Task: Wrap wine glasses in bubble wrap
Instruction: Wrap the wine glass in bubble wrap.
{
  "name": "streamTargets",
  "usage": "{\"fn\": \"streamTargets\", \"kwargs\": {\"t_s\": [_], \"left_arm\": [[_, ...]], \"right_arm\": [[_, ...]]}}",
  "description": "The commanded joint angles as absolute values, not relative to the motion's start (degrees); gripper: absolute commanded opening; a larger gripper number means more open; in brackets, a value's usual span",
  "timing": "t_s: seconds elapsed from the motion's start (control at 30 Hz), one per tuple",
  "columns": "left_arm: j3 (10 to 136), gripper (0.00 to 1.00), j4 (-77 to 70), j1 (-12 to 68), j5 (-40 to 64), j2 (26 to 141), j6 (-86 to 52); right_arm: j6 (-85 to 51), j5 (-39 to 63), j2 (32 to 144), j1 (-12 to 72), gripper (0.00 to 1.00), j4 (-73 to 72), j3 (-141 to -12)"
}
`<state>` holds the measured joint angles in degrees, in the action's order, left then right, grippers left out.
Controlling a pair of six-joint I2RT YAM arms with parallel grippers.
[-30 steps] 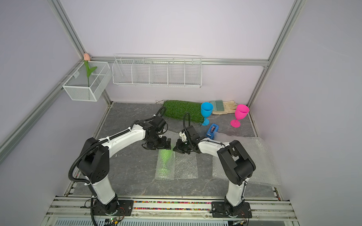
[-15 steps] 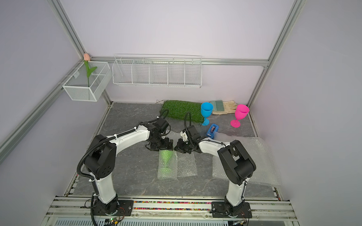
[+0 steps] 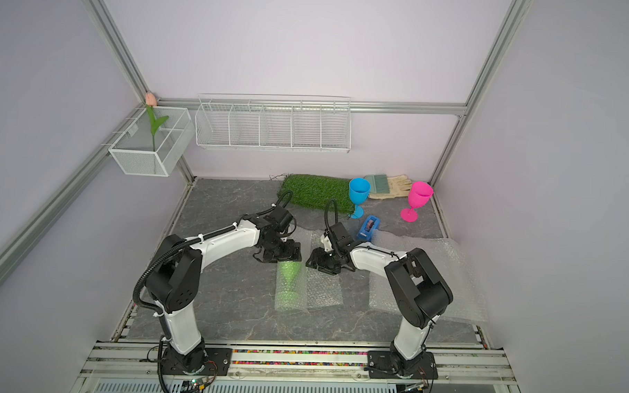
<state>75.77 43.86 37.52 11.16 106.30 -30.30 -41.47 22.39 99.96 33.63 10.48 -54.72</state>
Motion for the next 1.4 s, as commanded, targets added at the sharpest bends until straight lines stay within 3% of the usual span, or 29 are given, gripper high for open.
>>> {"fn": "streamTargets", "kwargs": {"t_s": [0.0, 0.27, 0.47, 0.67, 1.37], "left_arm": [[74.19, 0.86, 44.32, 36.93, 6.96, 104.83, -32.43], [75.01, 0.86, 47.89, 36.13, 0.99, 104.03, -35.58], [75.61, 0.96, 47.59, 36.12, 1.22, 105.92, -35.20], [76.28, 1.00, 47.80, 36.04, 0.00, 108.00, -35.31], [74.90, 0.94, 44.69, 35.04, 2.06, 110.39, -34.77]], "right_arm": [[-41.13, 21.05, 98.11, 33.33, 0.60, 12.58, -52.19], [-41.99, 20.91, 97.47, 33.31, 0.60, 11.83, -48.56], [-42.01, 20.92, 97.73, 33.31, 0.60, 11.91, -48.74], [-41.94, 20.92, 97.73, 33.29, 0.60, 12.06, -48.70], [-41.32, 20.44, 96.33, 33.39, 0.60, 13.71, -48.86]]}}
